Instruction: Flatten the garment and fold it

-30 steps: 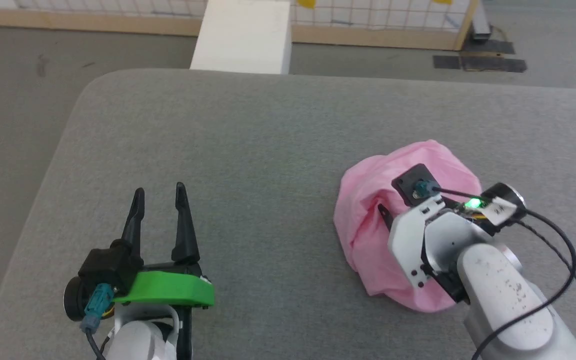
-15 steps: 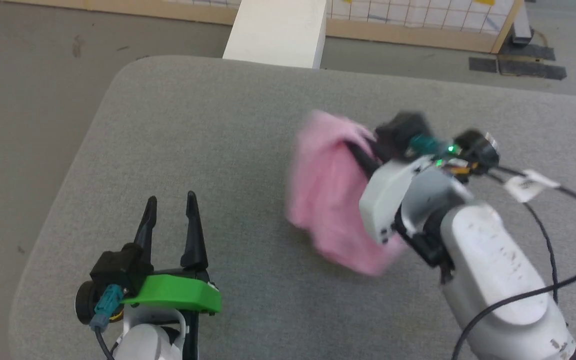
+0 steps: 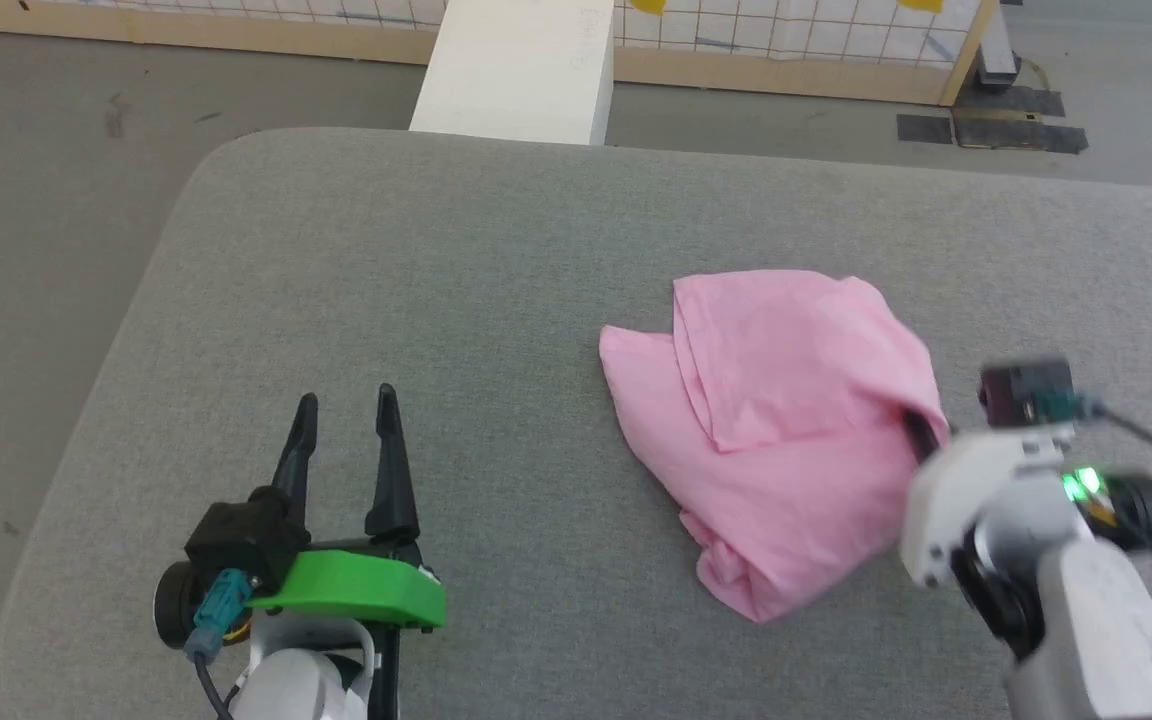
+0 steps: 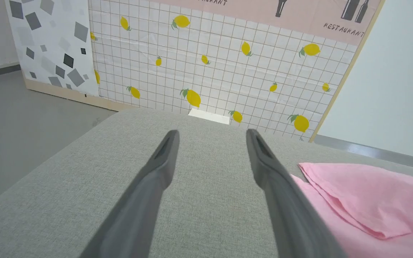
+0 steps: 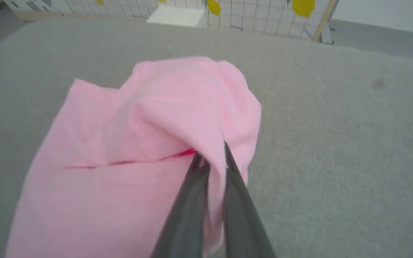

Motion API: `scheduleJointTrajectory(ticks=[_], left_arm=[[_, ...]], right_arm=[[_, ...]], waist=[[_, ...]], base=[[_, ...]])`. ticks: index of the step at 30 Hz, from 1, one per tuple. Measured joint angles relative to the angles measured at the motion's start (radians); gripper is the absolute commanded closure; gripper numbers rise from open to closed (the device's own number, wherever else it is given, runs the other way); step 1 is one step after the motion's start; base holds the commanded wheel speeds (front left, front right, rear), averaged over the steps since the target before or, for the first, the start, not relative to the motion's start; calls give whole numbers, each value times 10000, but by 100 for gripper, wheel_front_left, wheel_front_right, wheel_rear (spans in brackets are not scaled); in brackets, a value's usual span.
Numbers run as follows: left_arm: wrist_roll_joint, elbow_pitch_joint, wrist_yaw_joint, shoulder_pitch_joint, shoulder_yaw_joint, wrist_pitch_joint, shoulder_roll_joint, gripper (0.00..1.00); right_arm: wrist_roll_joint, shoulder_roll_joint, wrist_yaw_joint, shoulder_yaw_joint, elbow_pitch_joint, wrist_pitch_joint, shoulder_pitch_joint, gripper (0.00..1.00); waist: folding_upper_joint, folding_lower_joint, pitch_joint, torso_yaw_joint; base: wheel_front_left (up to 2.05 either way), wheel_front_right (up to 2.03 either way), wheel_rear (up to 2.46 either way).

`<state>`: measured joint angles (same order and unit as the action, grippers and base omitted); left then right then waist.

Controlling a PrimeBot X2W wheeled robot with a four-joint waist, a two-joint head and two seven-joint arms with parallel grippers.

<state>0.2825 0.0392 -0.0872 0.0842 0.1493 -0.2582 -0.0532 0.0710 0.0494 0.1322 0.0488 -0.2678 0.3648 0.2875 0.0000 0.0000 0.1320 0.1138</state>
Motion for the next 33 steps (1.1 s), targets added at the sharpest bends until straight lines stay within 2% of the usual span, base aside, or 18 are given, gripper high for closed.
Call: scheduleJointTrajectory(ticks=[1,2,6,10,16,19,22,25,26,27,33], left_arm=[[-17,23,25,0,21,0,0,0],[-21,33,27,-1,42,0,2,0],[-59,88,61,-7,-4,0,4,0],[-88,123,111,-16,-2,0,4,0],[-92,81,167,-42,-38,0,6,0],[-105,-6,171,-40,-42,0,6,0],[-105,-134,174,7,23,2,6,0],[-84,-221,165,185,194,0,6,0],[-77,-244,151,294,272,0,8,0],[71,-278,96,625,562,0,10,0],[403,-316,-171,887,974,0,15,0]], right_arm=[[-153,0,0,194,-171,-54,-234,56],[-291,8,0,385,-263,-121,-452,0],[-552,10,0,890,-61,-351,-1139,0],[-623,29,-2,721,1080,-407,-1902,0],[-445,65,2,-1528,3482,-462,-2617,0],[-336,267,2,-2523,3632,-8,-2382,0],[-178,405,2,-3246,3212,456,-1404,0],[-44,372,2,-3699,2251,882,1,0],[63,355,2,-3822,1816,989,470,0],[435,265,2,-3998,403,1567,1603,0],[1127,186,0,-4370,-1772,2930,2981,0]], waist=[[0,0,-10,-22],[0,0,-35,-34],[0,0,-182,-102],[0,0,-360,-153],[0,0,-481,-168],[0,0,-389,-140],[0,0,-215,-62],[0,0,36,89],[0,0,143,160],[0,0,435,429],[0,0,972,1127]], base=[[0,0,0],[0,0,0],[0,0,0],[0,0,0],[0,0,0],[0,0,0],[0,0,0],[0,0,0],[0,0,0],[0,0,0],[0,0,0]])
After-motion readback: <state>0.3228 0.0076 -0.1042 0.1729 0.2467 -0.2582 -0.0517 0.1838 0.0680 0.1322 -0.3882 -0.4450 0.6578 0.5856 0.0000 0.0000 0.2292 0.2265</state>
